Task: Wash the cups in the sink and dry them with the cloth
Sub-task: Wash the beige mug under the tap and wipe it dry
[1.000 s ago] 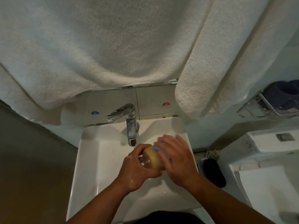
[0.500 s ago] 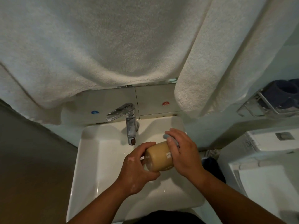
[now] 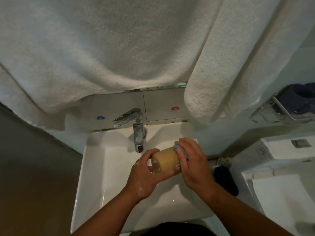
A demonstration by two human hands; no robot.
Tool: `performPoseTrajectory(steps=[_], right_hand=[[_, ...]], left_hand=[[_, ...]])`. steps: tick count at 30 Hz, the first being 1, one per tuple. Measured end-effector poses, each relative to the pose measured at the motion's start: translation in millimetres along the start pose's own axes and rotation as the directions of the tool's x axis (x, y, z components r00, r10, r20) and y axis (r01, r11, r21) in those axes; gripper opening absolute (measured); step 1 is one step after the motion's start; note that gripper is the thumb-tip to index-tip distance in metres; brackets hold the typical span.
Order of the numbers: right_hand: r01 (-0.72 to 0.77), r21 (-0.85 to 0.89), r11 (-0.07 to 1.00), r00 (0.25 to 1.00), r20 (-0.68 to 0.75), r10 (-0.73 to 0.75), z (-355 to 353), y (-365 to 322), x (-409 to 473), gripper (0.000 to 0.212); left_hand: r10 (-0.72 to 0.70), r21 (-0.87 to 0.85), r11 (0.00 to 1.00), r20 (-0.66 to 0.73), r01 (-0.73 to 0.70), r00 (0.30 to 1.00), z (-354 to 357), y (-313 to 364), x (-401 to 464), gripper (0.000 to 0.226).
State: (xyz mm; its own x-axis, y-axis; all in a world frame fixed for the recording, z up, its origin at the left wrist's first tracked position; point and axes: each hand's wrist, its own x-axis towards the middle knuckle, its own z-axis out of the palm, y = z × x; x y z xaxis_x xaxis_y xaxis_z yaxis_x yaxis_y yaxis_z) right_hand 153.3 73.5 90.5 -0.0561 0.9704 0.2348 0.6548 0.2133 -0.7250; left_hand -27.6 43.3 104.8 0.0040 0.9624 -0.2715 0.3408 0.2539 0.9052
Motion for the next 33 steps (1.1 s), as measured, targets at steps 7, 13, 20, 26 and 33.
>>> performPoseTrajectory(steps=[7,13,20,26,33], right_hand=[[0.436,-0.020,0.900,0.884,0.198,-0.424,4,-34,-12,0.033],[0.078,-0.090,0.993,0.993,0.095,-0.069,-15,-5,12,0.041],[0.307,-0.116,0.945,0.938,0.207,-0.280,0,-37,-10,0.047],[-0.097,0.011,0.995,0.990,0.102,0.096,-15,-12,9,0.051],[-0.143,0.037,0.989,0.990,-0.013,0.144,-11,-15,4,0.023]], left_hand=[[0.149,0.038,0.988,-0.018,-0.149,0.989,2,-2,-3,0.072],[0.177,0.043,0.983,0.016,-0.177,0.984,1,-3,-6,0.090],[0.213,0.034,0.977,-0.018,-0.212,0.977,-1,2,-6,0.072],[0.191,0.061,0.979,0.060,-0.195,0.980,-3,-3,-4,0.090],[0.004,-0.122,0.993,-0.002,-0.004,1.000,2,4,-3,0.090]])
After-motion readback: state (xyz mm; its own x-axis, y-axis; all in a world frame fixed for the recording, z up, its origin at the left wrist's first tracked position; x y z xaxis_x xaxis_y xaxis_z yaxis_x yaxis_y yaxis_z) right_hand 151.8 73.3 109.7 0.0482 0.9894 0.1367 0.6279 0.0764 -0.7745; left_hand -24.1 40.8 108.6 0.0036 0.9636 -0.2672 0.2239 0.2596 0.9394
